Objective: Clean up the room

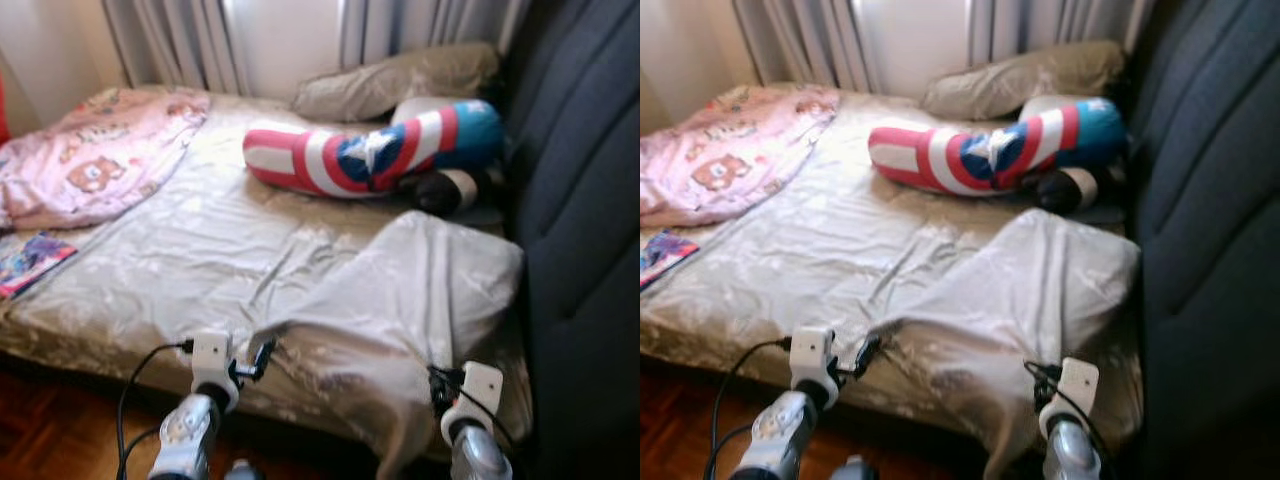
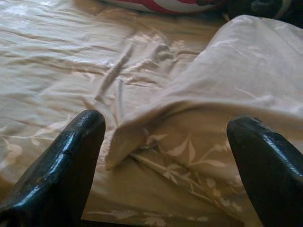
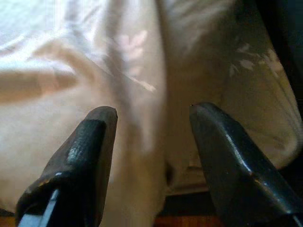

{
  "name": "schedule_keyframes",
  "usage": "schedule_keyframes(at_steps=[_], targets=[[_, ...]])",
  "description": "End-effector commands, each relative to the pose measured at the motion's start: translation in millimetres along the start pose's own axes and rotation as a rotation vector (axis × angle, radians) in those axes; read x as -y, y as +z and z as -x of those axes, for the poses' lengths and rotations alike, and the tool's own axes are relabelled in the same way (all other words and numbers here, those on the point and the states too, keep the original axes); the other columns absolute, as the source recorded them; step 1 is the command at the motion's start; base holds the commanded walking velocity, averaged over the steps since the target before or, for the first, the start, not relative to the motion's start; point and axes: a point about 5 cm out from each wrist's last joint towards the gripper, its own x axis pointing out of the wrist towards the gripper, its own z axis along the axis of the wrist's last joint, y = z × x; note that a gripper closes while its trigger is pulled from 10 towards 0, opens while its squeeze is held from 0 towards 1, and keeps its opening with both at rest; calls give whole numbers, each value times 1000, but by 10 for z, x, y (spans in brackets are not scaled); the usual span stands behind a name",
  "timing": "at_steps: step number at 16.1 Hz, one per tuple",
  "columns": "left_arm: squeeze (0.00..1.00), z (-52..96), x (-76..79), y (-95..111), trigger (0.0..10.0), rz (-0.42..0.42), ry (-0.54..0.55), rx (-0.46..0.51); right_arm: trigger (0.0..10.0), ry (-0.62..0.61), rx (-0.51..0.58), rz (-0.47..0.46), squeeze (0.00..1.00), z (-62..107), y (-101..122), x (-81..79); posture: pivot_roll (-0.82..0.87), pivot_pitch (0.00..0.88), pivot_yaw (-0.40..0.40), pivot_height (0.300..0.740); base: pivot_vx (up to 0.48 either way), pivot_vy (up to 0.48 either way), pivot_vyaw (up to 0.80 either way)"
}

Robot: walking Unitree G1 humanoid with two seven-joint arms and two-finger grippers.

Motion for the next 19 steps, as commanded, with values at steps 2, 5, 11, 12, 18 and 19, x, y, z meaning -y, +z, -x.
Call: schedule_keyframes(at_steps=[2,5,11,12,18,19], targets=[[0,-5,-16,19,10000,1,-4,1,10000,-8,-1,-8,0,-32,54,-2,40,2,-26,657,0,0,0],[0,-12,-49,37,10000,0,2,1,10000,-8,-13,-4,0,-55,81,-23,47,14,-19,657,0,0,0],[0,-50,-115,131,10000,-8,9,23,10000,73,-2,-19,0,-137,244,-238,48,36,6,657,0,0,0],[0,-54,-116,138,10000,-7,9,25,10000,73,-3,-18,0,-138,244,-238,48,36,6,657,0,0,0],[0,-73,-89,169,10000,1,3,44,10000,82,-15,-10,0,-115,186,-216,47,53,0,657,207,0,0],[0,-68,-87,163,10000,4,1,44,10000,86,-11,-10,0,-116,193,-225,46,57,-1,657,259,0,0]])
